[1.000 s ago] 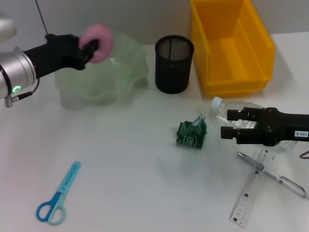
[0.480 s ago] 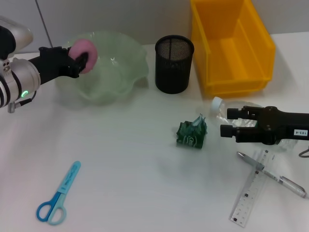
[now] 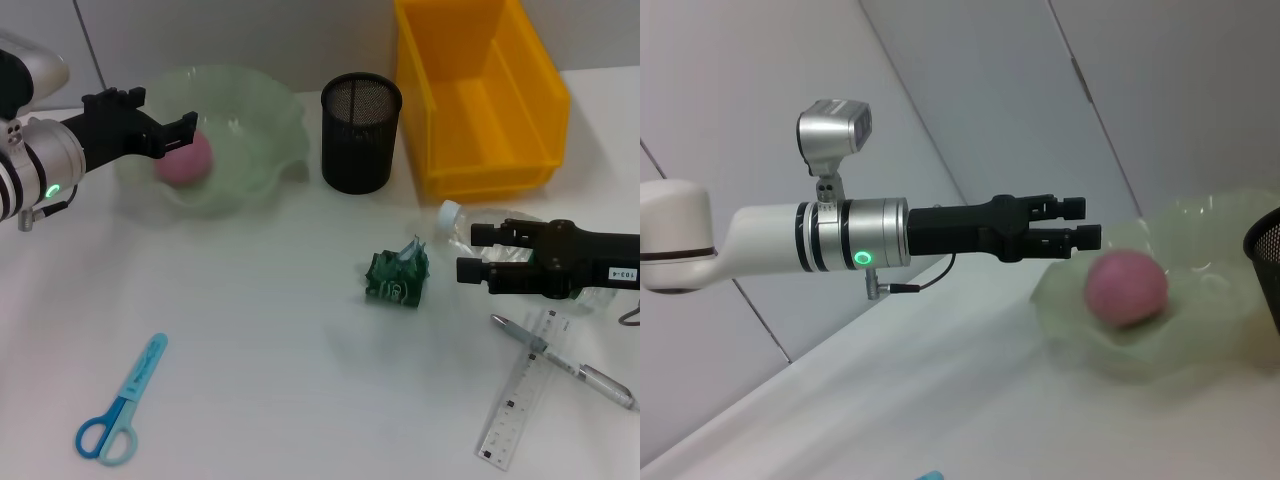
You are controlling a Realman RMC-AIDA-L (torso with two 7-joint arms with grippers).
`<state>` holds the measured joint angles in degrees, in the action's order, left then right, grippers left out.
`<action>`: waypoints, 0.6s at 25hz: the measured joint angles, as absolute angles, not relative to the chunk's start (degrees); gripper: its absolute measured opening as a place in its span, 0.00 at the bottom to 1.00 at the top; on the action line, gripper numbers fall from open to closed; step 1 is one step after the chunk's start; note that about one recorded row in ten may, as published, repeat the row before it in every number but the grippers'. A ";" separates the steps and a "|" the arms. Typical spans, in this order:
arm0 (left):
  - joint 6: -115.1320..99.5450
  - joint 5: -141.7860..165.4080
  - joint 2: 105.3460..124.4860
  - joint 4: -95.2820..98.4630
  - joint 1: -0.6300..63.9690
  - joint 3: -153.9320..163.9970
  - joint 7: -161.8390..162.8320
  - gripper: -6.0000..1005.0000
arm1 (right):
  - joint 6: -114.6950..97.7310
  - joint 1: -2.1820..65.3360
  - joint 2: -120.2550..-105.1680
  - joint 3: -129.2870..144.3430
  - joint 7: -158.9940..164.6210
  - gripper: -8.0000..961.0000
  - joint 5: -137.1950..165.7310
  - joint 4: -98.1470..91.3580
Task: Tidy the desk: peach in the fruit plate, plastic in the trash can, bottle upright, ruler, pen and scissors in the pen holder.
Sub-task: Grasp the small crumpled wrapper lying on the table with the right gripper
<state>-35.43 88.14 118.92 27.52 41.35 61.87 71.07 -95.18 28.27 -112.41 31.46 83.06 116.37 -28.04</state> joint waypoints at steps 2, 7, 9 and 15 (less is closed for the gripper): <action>-35.47 87.90 118.92 27.51 41.36 61.87 71.10 0.80 | -95.18 28.22 -112.41 31.47 83.06 0.87 116.37 -28.04; -39.11 86.05 118.70 27.52 41.09 61.29 71.89 0.81 | -95.17 28.10 -112.42 31.29 83.06 0.87 116.35 -28.04; -45.12 84.34 118.14 28.24 40.62 61.17 74.51 0.81 | -95.18 28.05 -112.37 30.70 83.06 0.87 116.30 -28.04; -76.54 84.35 114.90 32.68 38.08 61.10 87.03 0.81 | -95.48 28.05 -111.95 28.27 83.06 0.87 116.21 -28.04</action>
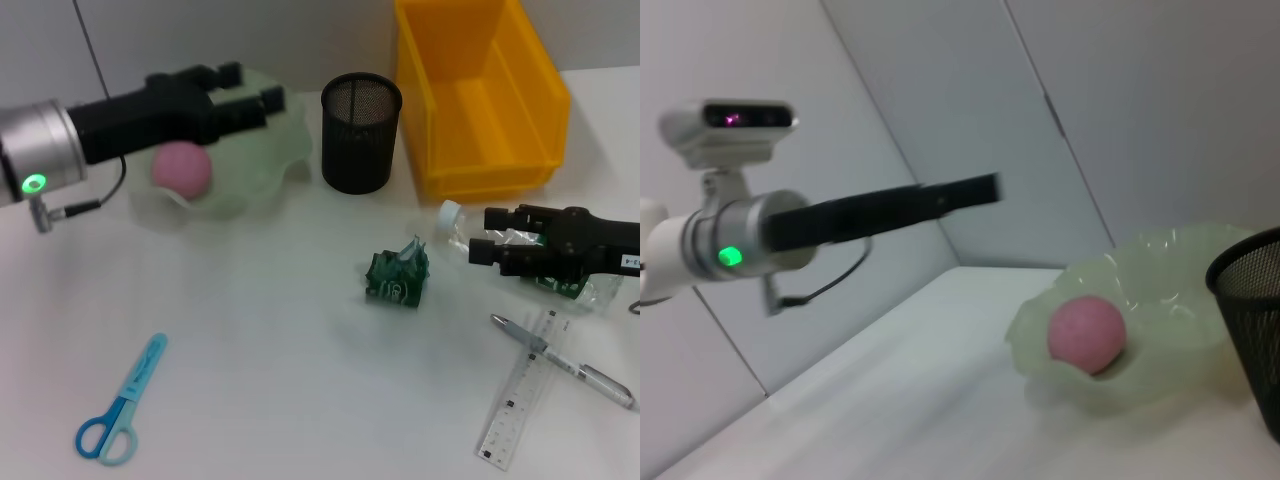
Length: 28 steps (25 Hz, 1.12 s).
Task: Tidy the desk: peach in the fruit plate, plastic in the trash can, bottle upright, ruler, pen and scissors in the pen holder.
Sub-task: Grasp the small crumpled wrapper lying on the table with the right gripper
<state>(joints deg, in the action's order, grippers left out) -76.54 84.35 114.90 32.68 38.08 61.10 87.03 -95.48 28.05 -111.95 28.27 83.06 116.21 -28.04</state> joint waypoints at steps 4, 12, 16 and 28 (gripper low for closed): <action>-83.96 86.46 114.19 32.14 36.87 61.36 87.69 0.81 | -95.67 28.28 -111.85 27.76 83.06 0.87 116.19 -28.04; -87.99 93.01 114.37 31.18 33.20 61.49 84.69 0.81 | -96.89 31.28 -111.13 30.61 86.30 0.87 116.80 -29.66; -87.79 94.23 114.22 31.11 31.04 60.83 80.45 0.81 | -99.93 35.86 -110.24 38.21 95.98 0.87 117.97 -37.25; -87.29 94.49 114.13 31.11 28.89 57.56 79.38 0.80 | -102.23 59.34 -110.38 54.91 107.95 0.87 142.67 -47.75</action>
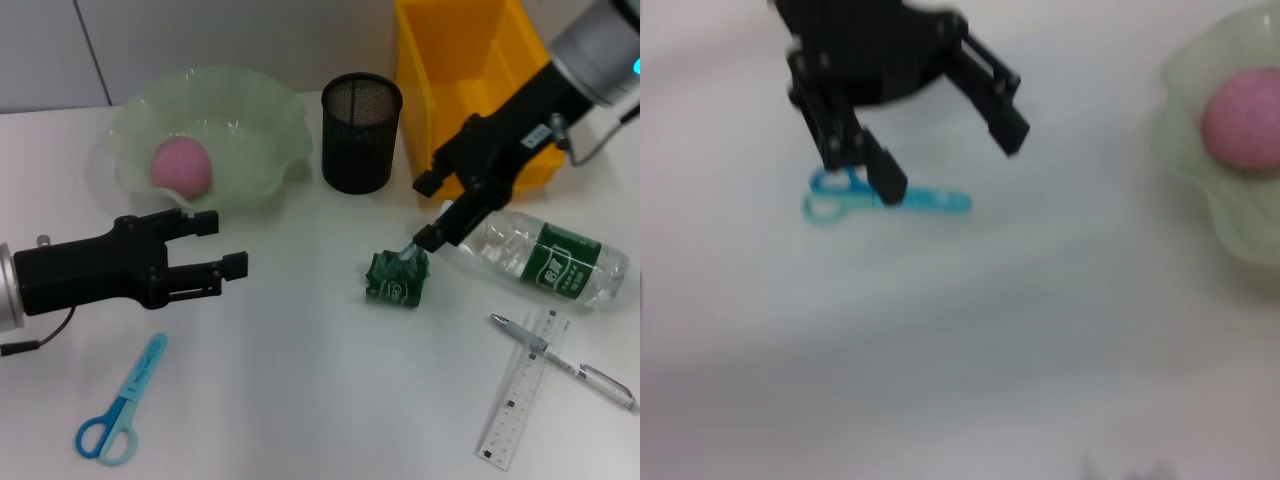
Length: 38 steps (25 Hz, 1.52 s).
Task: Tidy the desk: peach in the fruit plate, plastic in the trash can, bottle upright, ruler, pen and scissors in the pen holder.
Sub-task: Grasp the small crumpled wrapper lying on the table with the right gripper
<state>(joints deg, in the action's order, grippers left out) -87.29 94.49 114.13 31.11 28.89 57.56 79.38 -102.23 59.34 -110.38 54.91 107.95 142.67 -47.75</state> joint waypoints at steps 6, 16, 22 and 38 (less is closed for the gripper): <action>-86.11 94.54 114.34 31.11 27.89 57.38 80.05 0.80 | -95.49 61.18 -114.24 63.82 104.61 0.87 147.89 -47.76; -84.95 94.56 114.20 30.53 27.24 57.32 80.22 0.80 | -85.55 60.55 -118.88 66.22 99.66 0.87 155.00 -42.72; -84.87 94.59 114.18 30.50 27.12 57.30 80.24 0.79 | -81.68 60.39 -119.20 68.41 99.35 0.86 154.79 -39.47; -84.78 94.57 113.89 30.50 27.07 57.30 80.07 0.79 | -76.19 58.89 -119.41 73.28 99.51 0.54 152.06 -37.62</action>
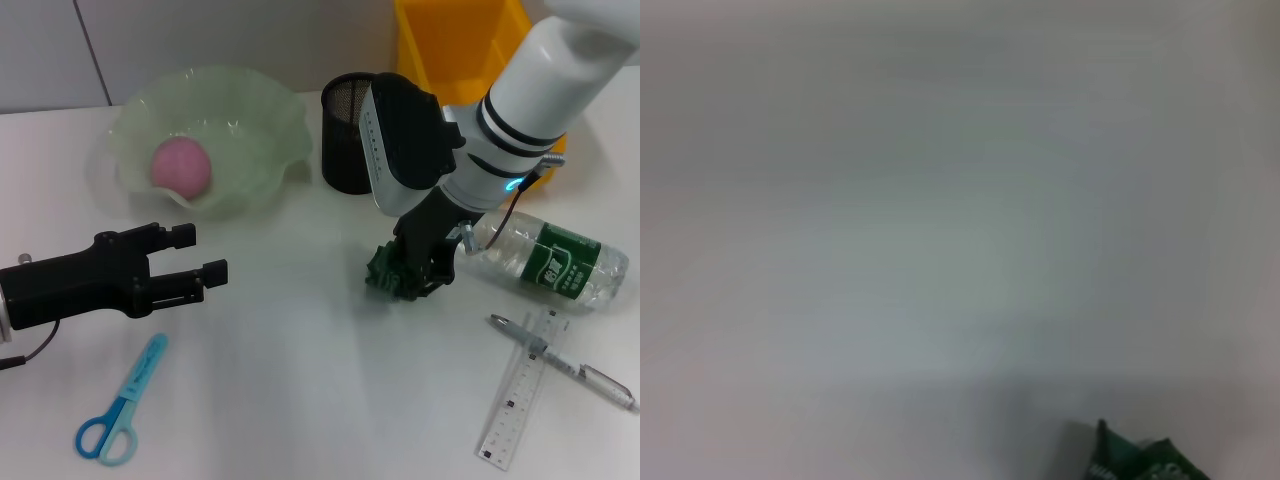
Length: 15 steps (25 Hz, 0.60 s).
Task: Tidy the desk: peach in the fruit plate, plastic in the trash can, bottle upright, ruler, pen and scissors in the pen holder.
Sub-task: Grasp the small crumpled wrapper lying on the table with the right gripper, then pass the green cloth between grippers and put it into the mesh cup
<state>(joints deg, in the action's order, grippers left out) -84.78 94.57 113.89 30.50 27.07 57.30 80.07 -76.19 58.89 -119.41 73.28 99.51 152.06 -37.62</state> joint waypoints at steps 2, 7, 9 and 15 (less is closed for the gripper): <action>-84.78 94.57 113.89 30.50 27.07 57.30 80.05 0.79 | -76.46 58.88 -119.35 73.23 99.51 0.44 151.74 -37.80; -84.81 94.54 113.84 30.50 27.07 57.30 80.03 0.79 | -77.58 58.85 -119.31 72.97 99.50 0.26 150.68 -38.59; -84.82 94.51 113.76 30.50 27.07 57.31 80.03 0.79 | -79.05 58.51 -119.14 72.53 99.43 0.19 149.00 -39.88; -84.82 94.52 113.72 30.50 27.07 57.23 80.06 0.78 | -87.02 56.04 -118.30 60.86 98.36 0.12 144.25 -48.49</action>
